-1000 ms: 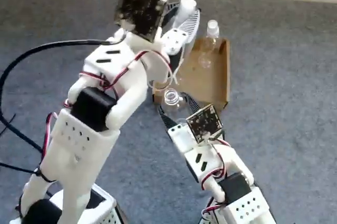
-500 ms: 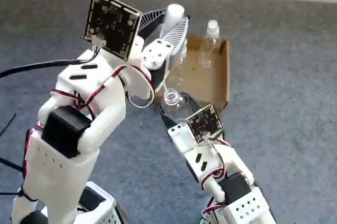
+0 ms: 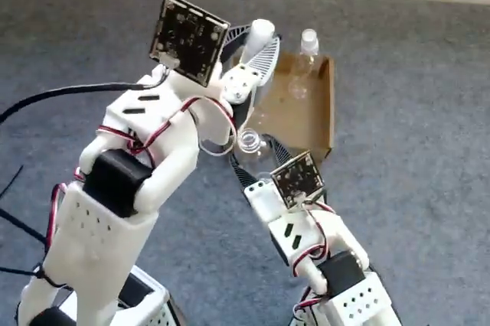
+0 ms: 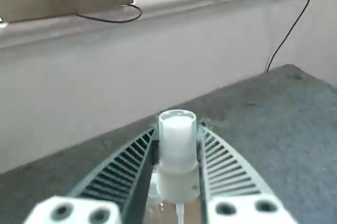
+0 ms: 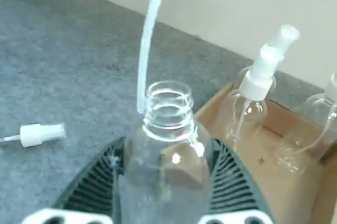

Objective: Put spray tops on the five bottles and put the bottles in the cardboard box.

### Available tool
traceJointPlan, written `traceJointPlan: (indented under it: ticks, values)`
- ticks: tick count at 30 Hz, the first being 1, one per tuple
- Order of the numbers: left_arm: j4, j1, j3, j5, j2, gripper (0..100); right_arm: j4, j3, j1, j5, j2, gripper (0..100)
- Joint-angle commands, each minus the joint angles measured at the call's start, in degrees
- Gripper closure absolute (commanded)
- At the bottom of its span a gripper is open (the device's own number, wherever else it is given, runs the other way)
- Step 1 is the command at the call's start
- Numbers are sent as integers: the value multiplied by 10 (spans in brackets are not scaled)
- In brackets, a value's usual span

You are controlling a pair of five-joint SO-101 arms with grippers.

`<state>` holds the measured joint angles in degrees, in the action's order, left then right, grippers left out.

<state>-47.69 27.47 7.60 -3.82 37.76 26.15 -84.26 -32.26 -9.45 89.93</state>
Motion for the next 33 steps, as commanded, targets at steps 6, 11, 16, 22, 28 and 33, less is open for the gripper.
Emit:
traceJointPlan:
  ticks: [6,11,16,22,28,33]
  values:
    - [56,9,-25,4,9,958,-14,3,-4,-5,4,995]
    - [19,9,-71,4,9,958,-14,3,-4,-5,4,995]
    - [-12,19,-72,4,11,958,-14,3,-4,-5,4,995]
    - [-18,30,-39,4,12,958,-14,3,-4,-4,6,995]
    - [18,30,42,3,13,958,-14,3,-3,-4,7,995]
    - [20,31,81,1,18,958,-14,5,-2,-1,7,995]
